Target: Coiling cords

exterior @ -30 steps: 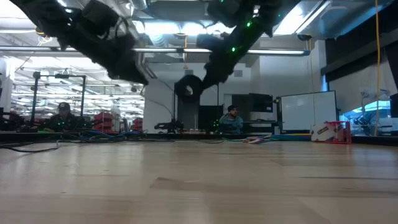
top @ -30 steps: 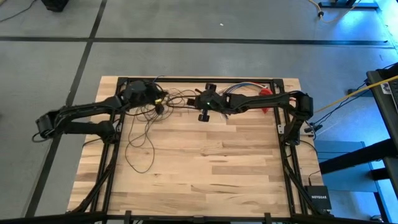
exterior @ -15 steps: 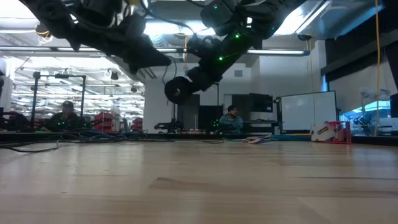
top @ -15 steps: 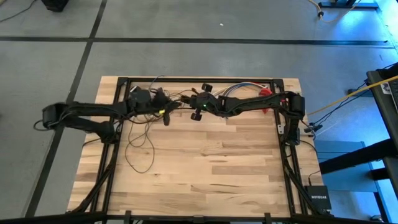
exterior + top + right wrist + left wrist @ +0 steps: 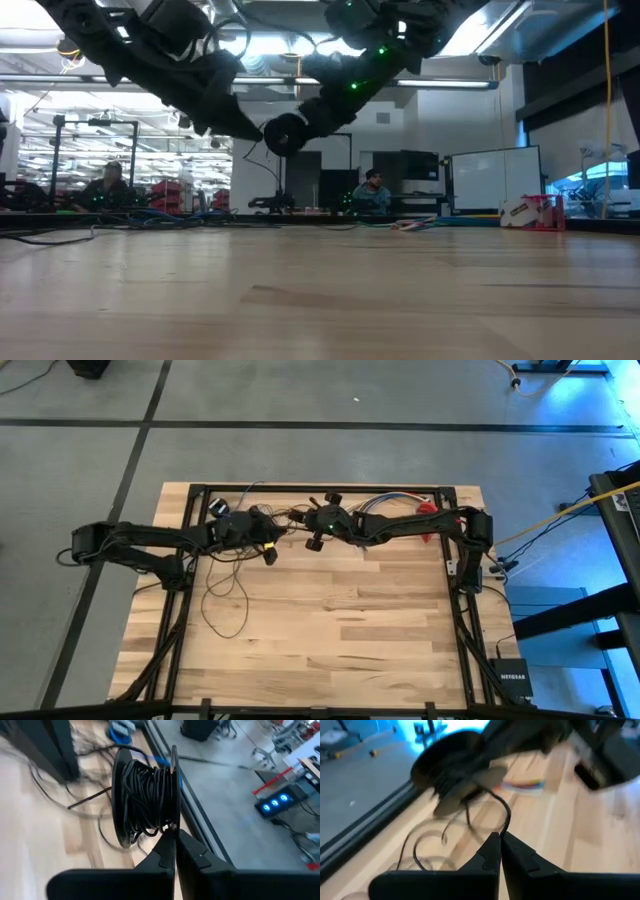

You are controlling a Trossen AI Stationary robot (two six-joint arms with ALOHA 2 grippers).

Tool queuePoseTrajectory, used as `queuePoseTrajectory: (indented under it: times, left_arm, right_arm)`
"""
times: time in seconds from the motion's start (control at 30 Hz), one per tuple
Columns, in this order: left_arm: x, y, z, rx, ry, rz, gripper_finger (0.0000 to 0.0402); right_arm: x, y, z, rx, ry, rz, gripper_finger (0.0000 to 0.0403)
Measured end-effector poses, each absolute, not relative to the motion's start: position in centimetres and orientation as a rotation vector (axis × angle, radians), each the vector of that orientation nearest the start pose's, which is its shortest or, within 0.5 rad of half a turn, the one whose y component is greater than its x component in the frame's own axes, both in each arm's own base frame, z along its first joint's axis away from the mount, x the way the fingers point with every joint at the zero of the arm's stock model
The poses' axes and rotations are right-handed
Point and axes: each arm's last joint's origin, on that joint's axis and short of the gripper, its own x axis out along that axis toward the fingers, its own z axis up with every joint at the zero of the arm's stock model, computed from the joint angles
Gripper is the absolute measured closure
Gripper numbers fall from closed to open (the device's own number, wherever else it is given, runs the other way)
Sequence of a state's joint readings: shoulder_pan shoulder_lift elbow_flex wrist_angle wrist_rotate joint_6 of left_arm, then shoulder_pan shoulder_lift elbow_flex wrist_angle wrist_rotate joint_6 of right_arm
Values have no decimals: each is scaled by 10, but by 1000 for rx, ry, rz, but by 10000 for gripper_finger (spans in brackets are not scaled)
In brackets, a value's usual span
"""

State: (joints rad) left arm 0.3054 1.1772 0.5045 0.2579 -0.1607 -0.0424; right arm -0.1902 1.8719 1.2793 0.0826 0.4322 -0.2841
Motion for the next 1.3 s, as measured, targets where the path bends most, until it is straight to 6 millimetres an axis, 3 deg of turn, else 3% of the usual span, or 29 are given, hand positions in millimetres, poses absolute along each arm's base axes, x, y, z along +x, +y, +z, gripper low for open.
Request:
queuePoseTrajectory:
  times: [0.27, 0.43, 0.7, 1.0, 1.3]
  left_arm:
    - [237, 63, 216, -63, 216, 405, 399]
    - [250, 59, 206, -61, 195, 380, 398]
    - [261, 68, 174, -5, 331, 491, 398]
    - [257, 73, 176, 96, 369, 524, 398]
    - [255, 72, 169, 207, 481, 494, 398]
  right_arm:
    - [410, -90, 228, -296, 531, -500, 400]
    - [412, -90, 232, -286, 485, -488, 400]
    - [414, -87, 240, -237, 406, -410, 400]
    - [396, -82, 270, -210, 409, -351, 400]
    - [375, -76, 287, -196, 491, -280, 400]
